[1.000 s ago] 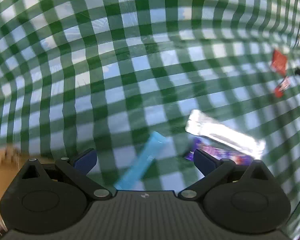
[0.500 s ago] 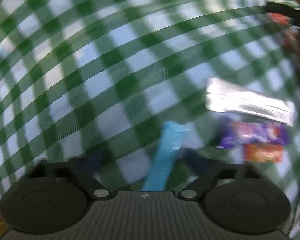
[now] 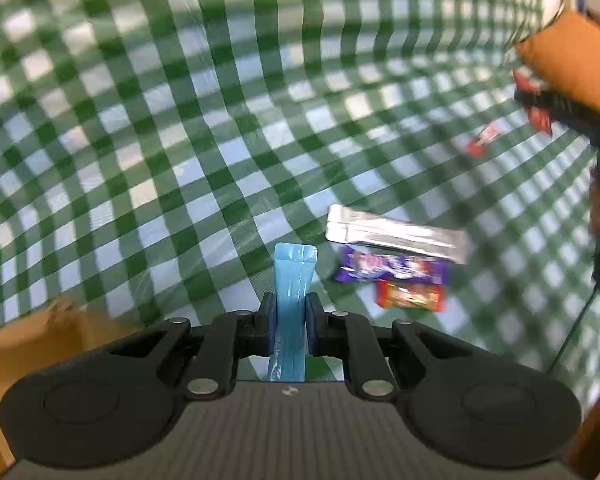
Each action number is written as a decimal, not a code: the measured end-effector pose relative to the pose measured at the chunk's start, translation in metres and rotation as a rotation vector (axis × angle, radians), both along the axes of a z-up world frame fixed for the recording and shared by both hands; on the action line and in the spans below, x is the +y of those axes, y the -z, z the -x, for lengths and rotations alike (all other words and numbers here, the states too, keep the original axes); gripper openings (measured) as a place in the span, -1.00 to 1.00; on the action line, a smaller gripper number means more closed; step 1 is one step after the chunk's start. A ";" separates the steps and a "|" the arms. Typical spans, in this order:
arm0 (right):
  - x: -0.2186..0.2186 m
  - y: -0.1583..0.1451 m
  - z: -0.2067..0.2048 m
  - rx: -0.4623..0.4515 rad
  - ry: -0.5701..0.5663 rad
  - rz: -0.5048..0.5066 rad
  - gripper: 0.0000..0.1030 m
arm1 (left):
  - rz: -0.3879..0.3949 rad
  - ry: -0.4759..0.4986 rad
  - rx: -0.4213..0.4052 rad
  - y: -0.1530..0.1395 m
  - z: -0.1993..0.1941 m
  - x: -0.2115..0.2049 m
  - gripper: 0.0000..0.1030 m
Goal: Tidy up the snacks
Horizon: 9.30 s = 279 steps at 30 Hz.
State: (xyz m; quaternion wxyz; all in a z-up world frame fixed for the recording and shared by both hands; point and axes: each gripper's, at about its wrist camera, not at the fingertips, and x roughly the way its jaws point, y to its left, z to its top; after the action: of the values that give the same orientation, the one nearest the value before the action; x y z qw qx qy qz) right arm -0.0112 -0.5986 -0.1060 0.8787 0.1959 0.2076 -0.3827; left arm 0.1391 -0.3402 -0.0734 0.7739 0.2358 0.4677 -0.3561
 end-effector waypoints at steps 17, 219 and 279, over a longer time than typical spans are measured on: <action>0.318 -0.118 0.157 -0.020 -0.296 -0.037 -0.09 | 0.172 -0.106 -0.078 -0.147 0.145 0.222 -0.68; 0.352 -0.083 0.168 0.154 -0.181 -0.095 0.93 | -0.067 -0.290 -0.197 -0.090 0.148 0.241 0.99; 0.067 0.064 0.039 0.195 -0.007 -0.025 -0.69 | -0.119 -0.274 0.109 0.080 0.034 0.005 -0.54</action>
State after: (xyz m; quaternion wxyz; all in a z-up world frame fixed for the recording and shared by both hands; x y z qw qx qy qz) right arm -0.0506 -0.5317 -0.1704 0.8530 0.1680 0.2977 -0.3944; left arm 0.1048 -0.3349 -0.1535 0.7735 0.1955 0.5569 -0.2311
